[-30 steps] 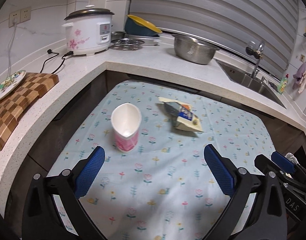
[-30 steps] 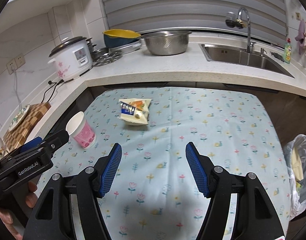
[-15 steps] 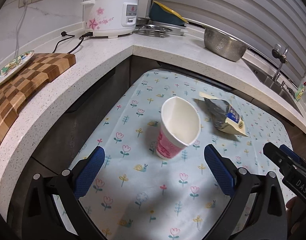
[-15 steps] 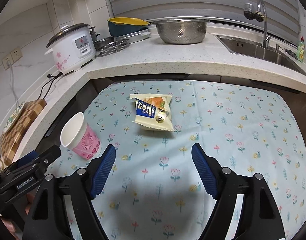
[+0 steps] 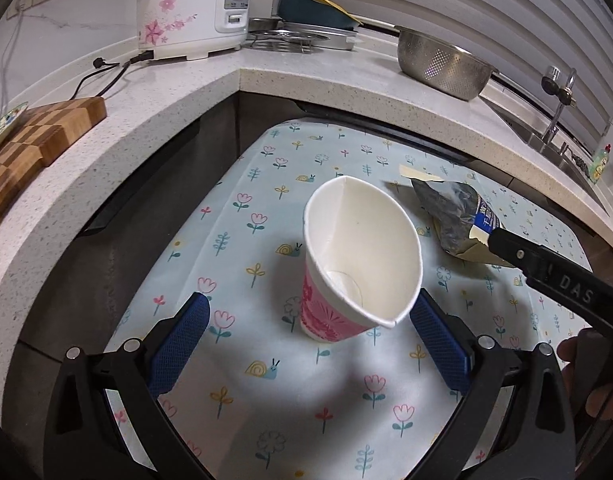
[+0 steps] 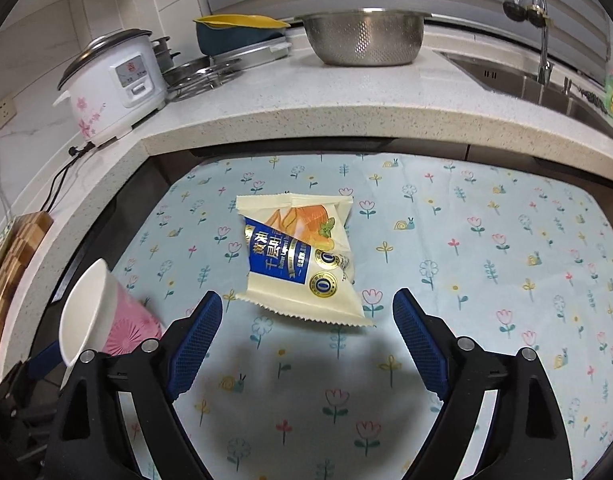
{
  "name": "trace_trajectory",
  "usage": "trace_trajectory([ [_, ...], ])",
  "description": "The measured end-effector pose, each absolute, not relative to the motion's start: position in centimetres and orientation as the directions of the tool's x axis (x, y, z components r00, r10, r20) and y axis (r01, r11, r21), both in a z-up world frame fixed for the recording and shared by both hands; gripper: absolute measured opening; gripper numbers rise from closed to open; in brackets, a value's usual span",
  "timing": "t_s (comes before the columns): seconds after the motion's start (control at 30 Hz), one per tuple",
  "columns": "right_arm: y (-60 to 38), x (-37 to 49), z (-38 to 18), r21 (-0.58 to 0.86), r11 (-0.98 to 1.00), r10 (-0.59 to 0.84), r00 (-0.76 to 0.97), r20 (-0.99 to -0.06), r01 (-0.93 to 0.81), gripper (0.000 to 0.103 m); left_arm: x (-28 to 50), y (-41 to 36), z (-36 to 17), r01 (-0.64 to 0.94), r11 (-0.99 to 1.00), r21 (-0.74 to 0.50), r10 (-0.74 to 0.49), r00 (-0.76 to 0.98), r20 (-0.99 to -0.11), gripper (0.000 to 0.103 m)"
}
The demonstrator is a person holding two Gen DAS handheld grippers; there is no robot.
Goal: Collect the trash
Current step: 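Grasp the pink paper cup with the left tool while the right tool grasps the small bread bag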
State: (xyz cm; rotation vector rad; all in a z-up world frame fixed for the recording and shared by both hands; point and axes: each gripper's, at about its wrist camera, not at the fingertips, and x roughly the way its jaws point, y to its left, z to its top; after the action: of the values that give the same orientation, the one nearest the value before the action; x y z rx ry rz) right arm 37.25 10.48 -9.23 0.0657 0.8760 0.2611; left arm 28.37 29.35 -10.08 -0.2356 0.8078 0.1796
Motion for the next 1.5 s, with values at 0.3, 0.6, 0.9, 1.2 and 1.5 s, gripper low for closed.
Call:
trace_trajectory([
  [0.3, 11.4, 39.8, -11.6, 0.167, 0.969, 0.244, 0.578, -0.779, -0.184, 0.084, 29.9, 30.1, -11.2, -0.24, 0.955, -0.173, 0.033, 0.669, -0.743, 0.074],
  [0.6, 10.0, 38.5, -12.1, 0.187, 0.968, 0.248, 0.577, -0.778, -0.164, 0.055, 29.9, 29.5, -11.1, -0.212, 0.961, -0.178, 0.008, 0.666, -0.746, 0.044],
  [0.9, 8.0, 36.5, -10.7, 0.198, 0.967, 0.253, 0.573, -0.78, -0.158, 0.011, 28.1, 27.6, -9.2, -0.174, 0.967, -0.186, -0.014, 0.692, -0.721, 0.042],
  [1.2, 4.7, 32.4, -8.5, 0.204, 0.967, 0.256, 0.606, -0.753, -0.155, 0.007, 25.9, 24.6, -6.9, -0.127, 0.971, -0.203, -0.052, 0.715, -0.697, 0.041],
  [1.5, -0.4, 27.8, -5.6, 0.22, 0.968, 0.244, 0.652, -0.718, -0.12, 0.007, 23.4, 20.0, -5.0, -0.059, 0.977, -0.203, -0.098, 0.726, -0.681, 0.041],
])
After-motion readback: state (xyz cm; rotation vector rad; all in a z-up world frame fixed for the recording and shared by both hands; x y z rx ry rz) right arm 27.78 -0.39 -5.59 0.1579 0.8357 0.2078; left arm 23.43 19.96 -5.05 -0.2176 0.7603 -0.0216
